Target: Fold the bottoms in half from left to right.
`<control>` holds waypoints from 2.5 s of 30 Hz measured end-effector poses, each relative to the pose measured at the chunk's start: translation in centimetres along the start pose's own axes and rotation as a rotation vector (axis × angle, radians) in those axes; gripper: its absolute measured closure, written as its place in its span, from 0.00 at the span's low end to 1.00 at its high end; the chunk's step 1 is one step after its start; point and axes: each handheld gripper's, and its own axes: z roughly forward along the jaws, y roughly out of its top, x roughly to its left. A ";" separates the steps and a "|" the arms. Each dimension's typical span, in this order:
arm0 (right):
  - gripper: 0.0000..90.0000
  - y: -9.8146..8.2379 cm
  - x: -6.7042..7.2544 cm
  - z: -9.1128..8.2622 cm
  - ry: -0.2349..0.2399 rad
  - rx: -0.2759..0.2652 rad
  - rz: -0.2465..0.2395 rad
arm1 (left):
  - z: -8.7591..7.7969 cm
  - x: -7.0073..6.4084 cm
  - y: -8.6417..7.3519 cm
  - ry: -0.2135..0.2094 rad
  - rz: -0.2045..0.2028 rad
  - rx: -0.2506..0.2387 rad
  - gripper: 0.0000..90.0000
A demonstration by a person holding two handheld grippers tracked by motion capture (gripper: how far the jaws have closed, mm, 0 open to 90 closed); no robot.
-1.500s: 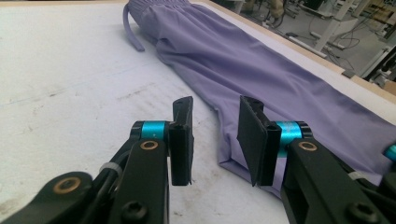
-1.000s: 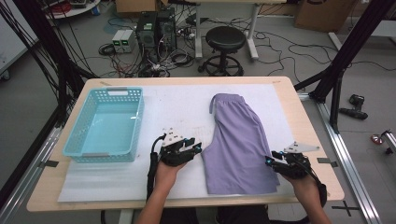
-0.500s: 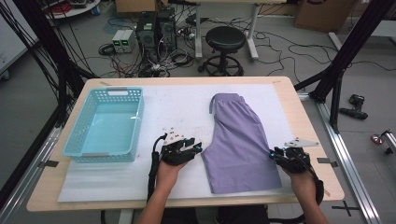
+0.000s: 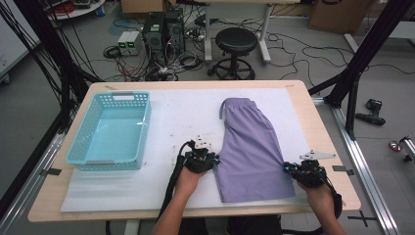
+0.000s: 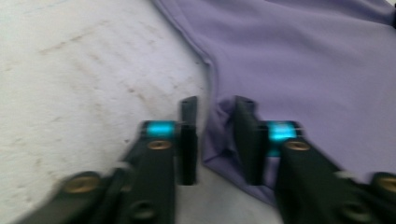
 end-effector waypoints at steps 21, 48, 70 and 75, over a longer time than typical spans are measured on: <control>0.70 -3.2 2.4 -4.3 0.143 -0.023 0.013 | -5.6 -1.2 -3.9 -0.175 -0.028 -0.106 0.72; 0.32 12.8 -2.6 5.4 0.118 -0.144 -0.088 | -7.7 5.7 1.9 -0.030 0.085 -0.319 0.28; 1.00 14.8 -3.7 7.6 0.083 -0.124 -0.036 | -6.7 6.4 1.8 0.001 0.022 -0.285 0.30; 1.00 13.9 -4.8 8.4 0.005 -0.050 -0.001 | -6.6 6.2 1.7 0.000 0.018 -0.286 0.30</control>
